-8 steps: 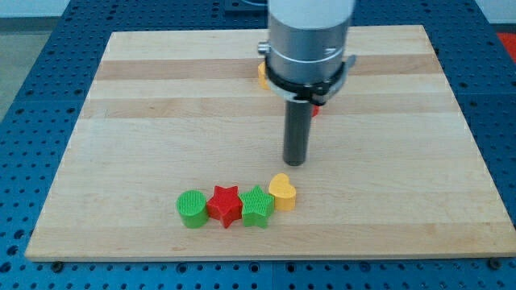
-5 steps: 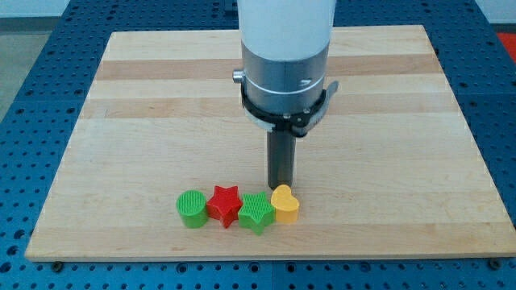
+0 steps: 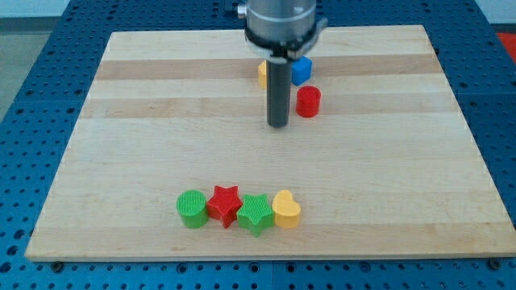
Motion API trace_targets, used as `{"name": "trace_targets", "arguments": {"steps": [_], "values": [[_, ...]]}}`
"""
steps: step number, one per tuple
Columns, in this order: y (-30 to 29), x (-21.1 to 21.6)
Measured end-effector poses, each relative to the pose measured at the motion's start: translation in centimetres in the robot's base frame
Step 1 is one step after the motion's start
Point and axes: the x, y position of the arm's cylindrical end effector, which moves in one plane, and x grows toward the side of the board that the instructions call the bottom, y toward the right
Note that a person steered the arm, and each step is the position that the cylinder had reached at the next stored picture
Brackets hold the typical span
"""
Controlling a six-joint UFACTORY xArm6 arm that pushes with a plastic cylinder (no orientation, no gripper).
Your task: Place red circle to the right of yellow heart
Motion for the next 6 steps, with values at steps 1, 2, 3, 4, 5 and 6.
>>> {"name": "trace_targets", "arguments": {"steps": [1, 2, 3, 4, 5, 6], "values": [[1.1, -4.3], [4.3, -4.6], [6.0, -2.0], [6.4, 2.9], [6.5, 8.0], [6.5, 9.9]]}}
